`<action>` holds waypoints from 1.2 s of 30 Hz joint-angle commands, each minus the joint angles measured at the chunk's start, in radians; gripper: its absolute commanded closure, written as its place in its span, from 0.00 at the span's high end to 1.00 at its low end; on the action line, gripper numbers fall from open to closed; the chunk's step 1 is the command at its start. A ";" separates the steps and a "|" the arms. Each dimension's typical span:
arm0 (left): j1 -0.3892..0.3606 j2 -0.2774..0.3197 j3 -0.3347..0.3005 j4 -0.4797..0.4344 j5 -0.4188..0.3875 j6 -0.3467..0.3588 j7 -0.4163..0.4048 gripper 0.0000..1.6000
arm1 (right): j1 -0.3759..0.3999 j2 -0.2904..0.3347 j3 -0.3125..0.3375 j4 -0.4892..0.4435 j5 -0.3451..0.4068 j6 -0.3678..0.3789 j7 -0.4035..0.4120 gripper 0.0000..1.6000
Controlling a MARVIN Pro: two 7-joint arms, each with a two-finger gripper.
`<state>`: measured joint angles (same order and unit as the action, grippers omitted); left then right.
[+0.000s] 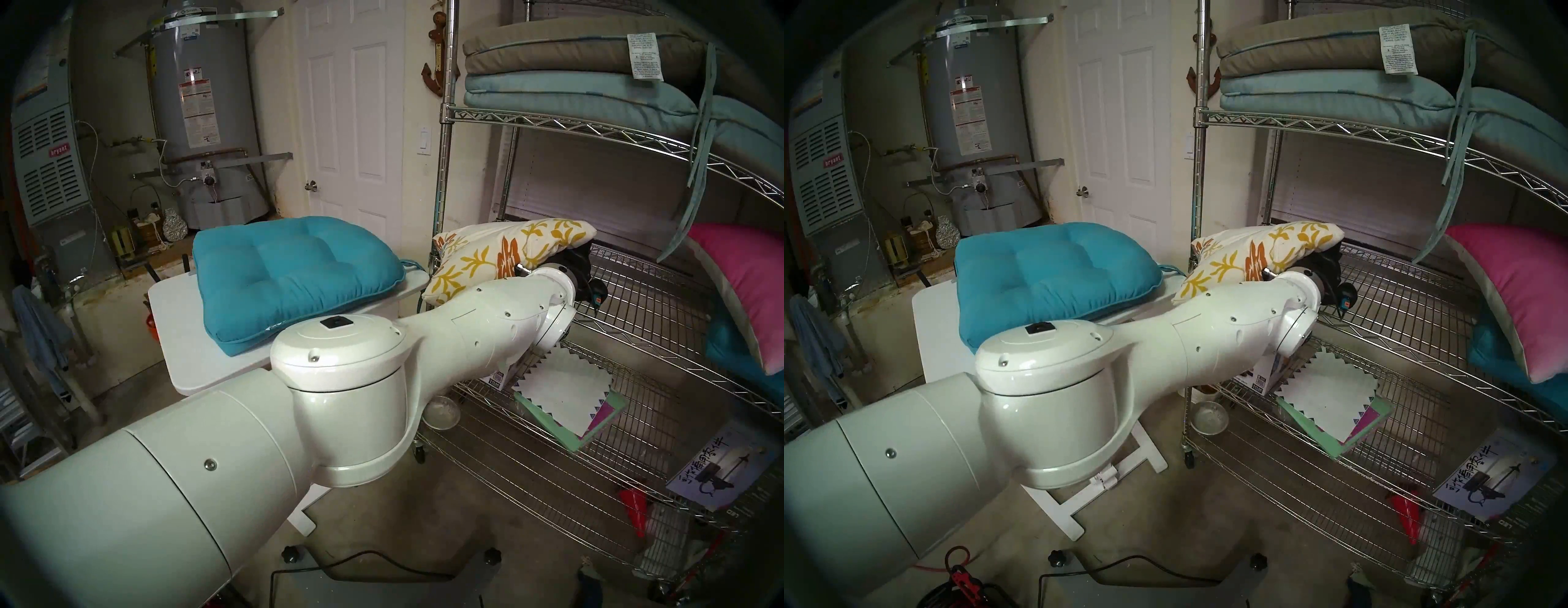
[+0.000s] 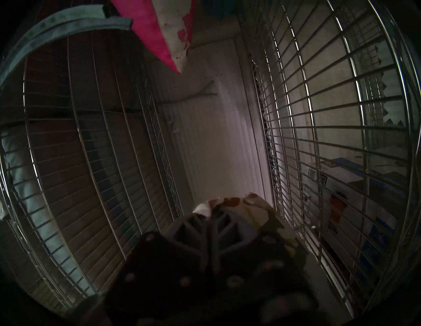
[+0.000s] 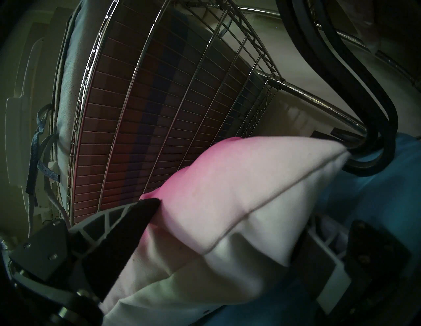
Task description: Put cushion on the shelf
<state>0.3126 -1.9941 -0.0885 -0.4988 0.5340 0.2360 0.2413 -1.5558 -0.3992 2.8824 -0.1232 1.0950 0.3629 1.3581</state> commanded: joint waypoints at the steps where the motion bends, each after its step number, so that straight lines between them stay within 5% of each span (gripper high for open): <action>1: -0.059 0.017 -0.005 0.039 0.010 -0.053 0.017 0.00 | -0.004 -0.015 -0.003 0.009 -0.001 0.001 -0.001 1.00; 14: -0.081 0.054 -0.004 0.110 0.028 -0.155 0.033 0.00 | -0.003 -0.015 -0.003 0.009 -0.001 0.001 -0.001 1.00; 36: -0.078 0.018 -0.011 0.157 0.055 -0.290 0.067 0.00 | -0.003 -0.015 -0.003 0.009 -0.001 0.001 -0.001 1.00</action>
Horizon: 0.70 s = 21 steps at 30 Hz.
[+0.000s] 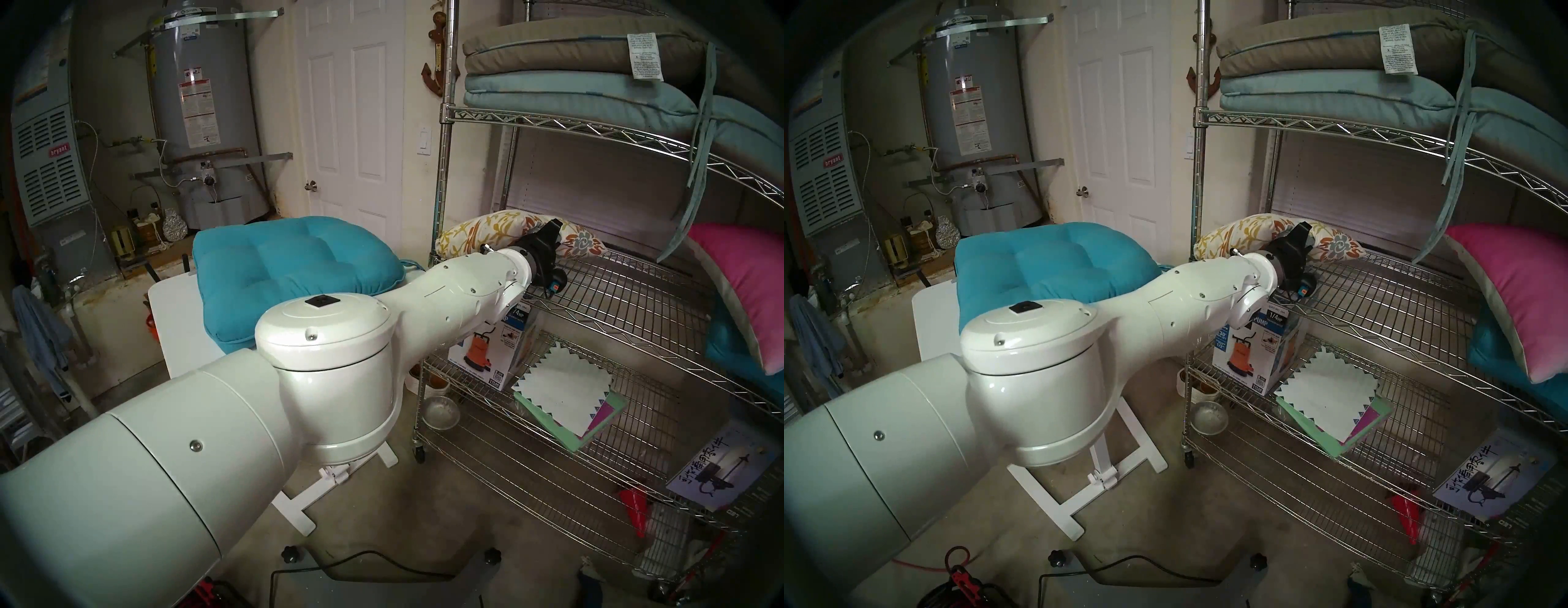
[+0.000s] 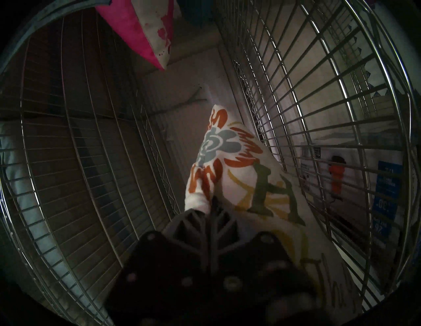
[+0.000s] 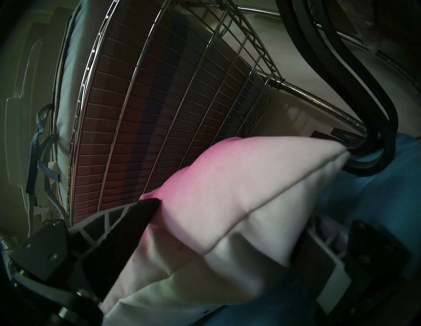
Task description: Put cushion on the shelf
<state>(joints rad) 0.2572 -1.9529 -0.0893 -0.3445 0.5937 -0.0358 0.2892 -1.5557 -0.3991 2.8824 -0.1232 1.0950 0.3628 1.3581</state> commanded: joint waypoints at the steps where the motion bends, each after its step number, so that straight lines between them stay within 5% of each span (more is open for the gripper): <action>1: -0.021 -0.026 -0.012 0.005 -0.006 -0.024 0.021 0.00 | -0.004 -0.015 -0.003 0.009 -0.001 0.001 -0.001 1.00; 2: -0.021 -0.029 -0.013 0.007 -0.006 -0.028 0.023 0.00 | -0.004 -0.015 -0.003 0.009 -0.001 0.001 -0.001 1.00; 3: -0.020 -0.033 -0.015 0.011 -0.006 -0.035 0.026 0.74 | -0.004 -0.015 -0.003 0.009 -0.001 0.001 -0.001 1.00; 4: -0.020 -0.035 -0.017 0.013 -0.007 -0.039 0.029 1.00 | -0.004 -0.016 -0.003 0.009 -0.001 0.001 -0.001 1.00; 21: 0.008 -0.029 -0.109 0.022 -0.076 -0.145 0.167 1.00 | -0.006 -0.020 -0.003 0.012 0.000 0.003 -0.002 1.00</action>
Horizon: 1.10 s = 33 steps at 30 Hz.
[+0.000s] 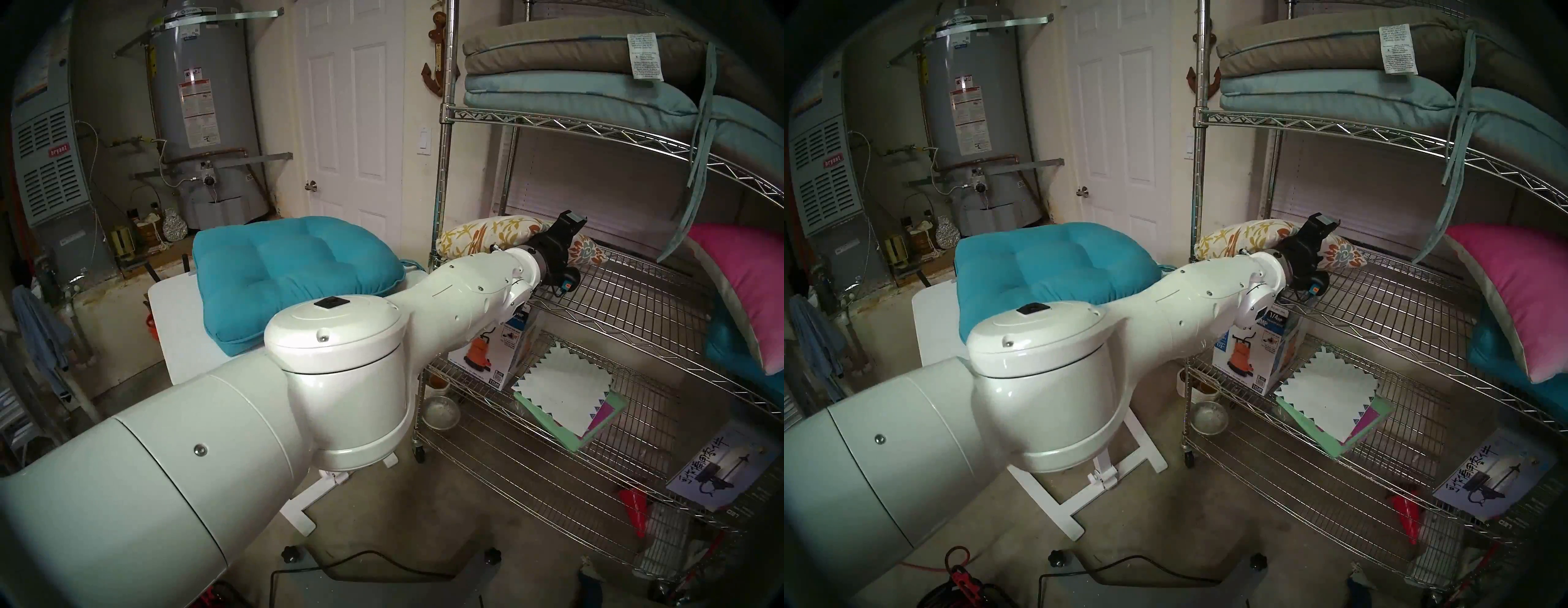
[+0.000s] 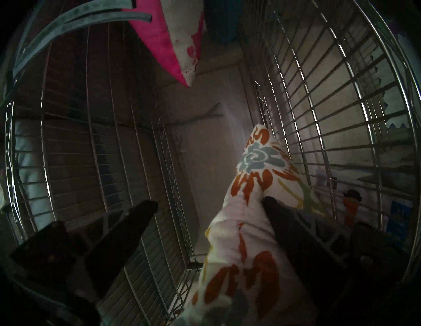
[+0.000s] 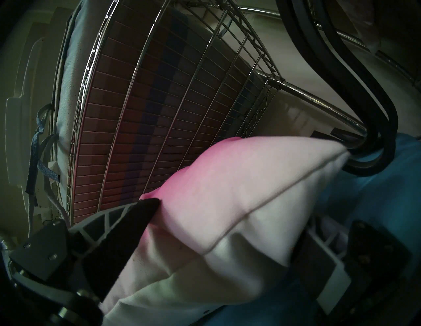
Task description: Put cushion on the shelf
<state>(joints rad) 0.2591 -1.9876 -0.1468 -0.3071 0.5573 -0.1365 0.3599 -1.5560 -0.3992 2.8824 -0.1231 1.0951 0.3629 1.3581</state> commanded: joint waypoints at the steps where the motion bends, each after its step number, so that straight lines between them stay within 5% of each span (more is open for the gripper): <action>1: 0.006 0.006 -0.051 -0.016 -0.040 -0.044 0.096 1.00 | -0.006 -0.020 -0.003 0.012 0.000 0.003 -0.002 1.00; 11: 0.141 0.039 -0.094 -0.085 -0.086 -0.163 0.251 1.00 | -0.007 -0.021 -0.003 0.012 0.000 0.003 -0.002 1.00; 33: 0.246 0.148 -0.082 -0.295 -0.059 -0.286 0.512 1.00 | -0.006 -0.019 -0.003 0.012 0.000 0.002 -0.001 1.00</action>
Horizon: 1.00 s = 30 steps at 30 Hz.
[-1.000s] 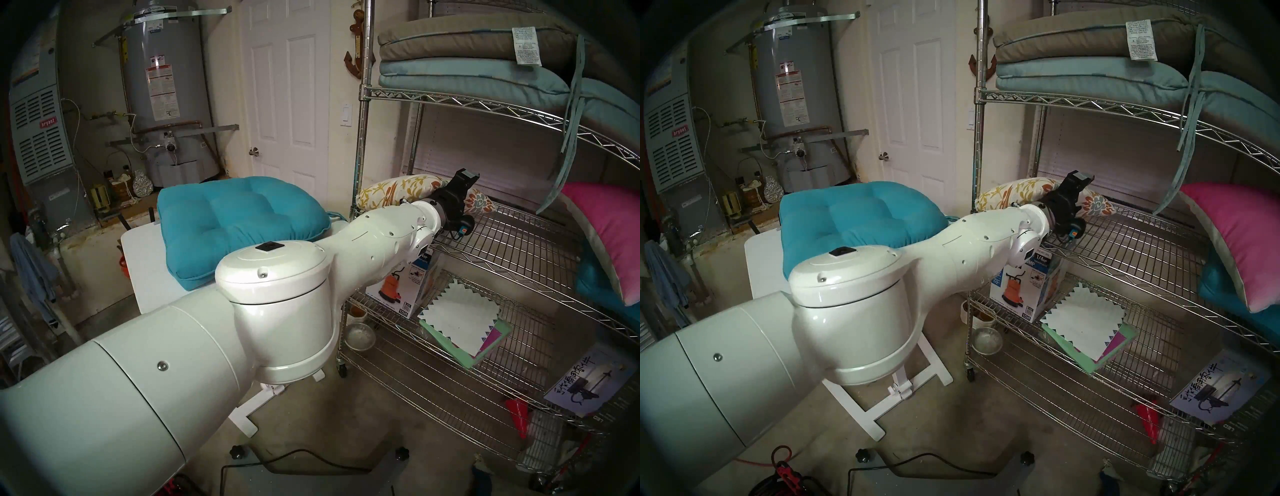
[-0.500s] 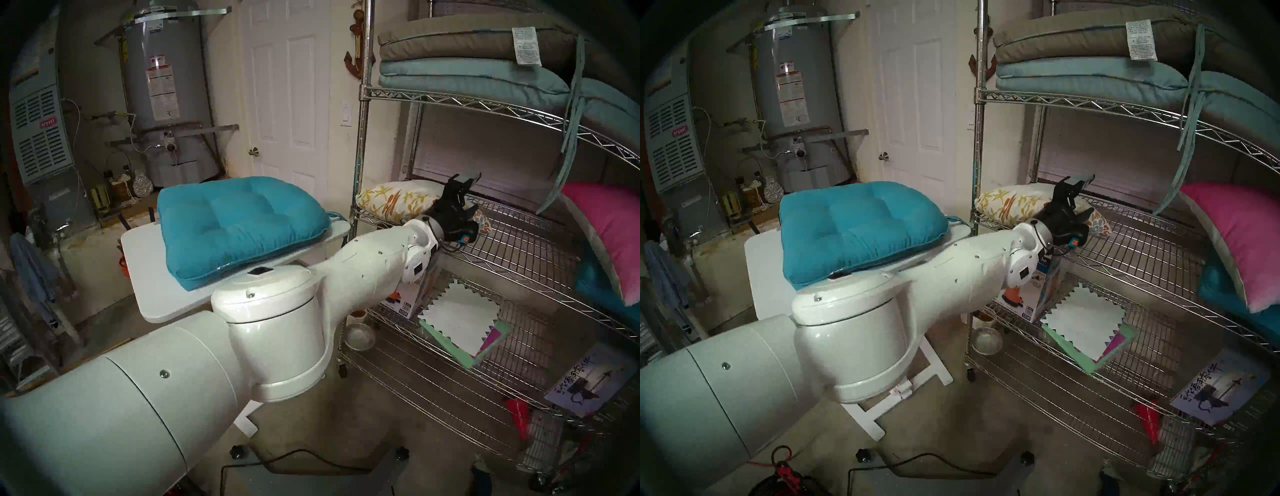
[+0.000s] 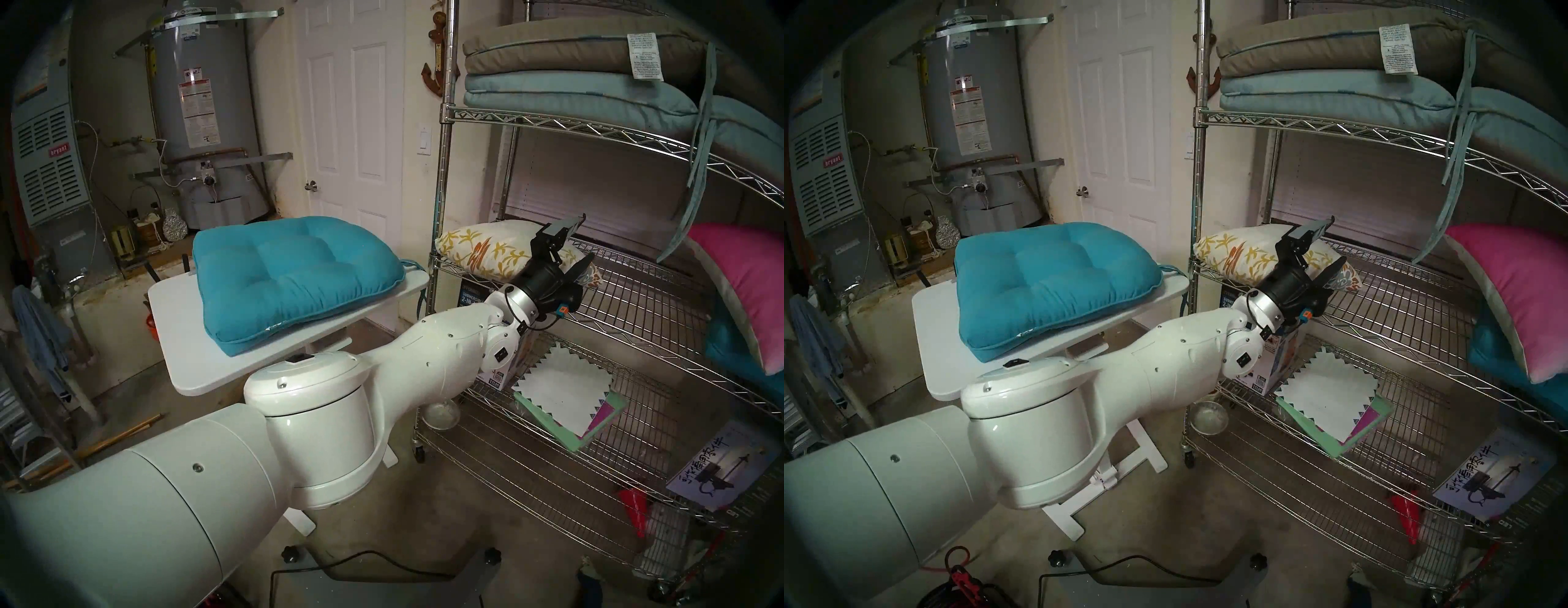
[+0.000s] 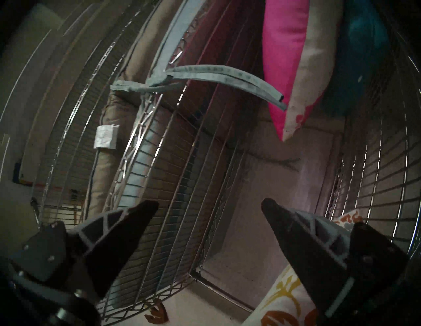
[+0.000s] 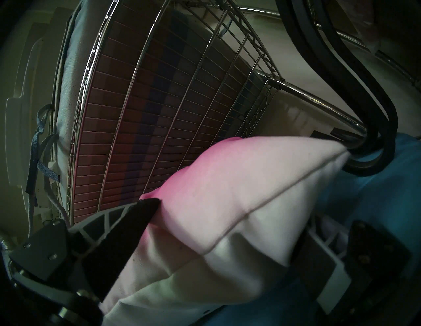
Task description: Put cushion on the shelf
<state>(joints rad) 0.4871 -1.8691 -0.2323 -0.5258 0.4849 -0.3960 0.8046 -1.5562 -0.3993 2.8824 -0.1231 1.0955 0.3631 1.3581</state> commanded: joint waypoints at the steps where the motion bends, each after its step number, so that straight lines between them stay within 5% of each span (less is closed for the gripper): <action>1: 0.025 0.035 0.006 -0.091 0.019 -0.030 0.078 1.00 | -0.005 -0.019 -0.003 0.012 -0.001 0.002 -0.002 1.00; 30: 0.184 0.301 0.009 -0.377 0.117 0.006 0.299 1.00 | -0.004 -0.017 -0.003 0.011 -0.001 0.002 -0.001 1.00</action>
<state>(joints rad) 0.6432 -1.6463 -0.2159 -0.8283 0.5893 -0.4100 1.0540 -1.5560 -0.3992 2.8824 -0.1230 1.0952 0.3630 1.3580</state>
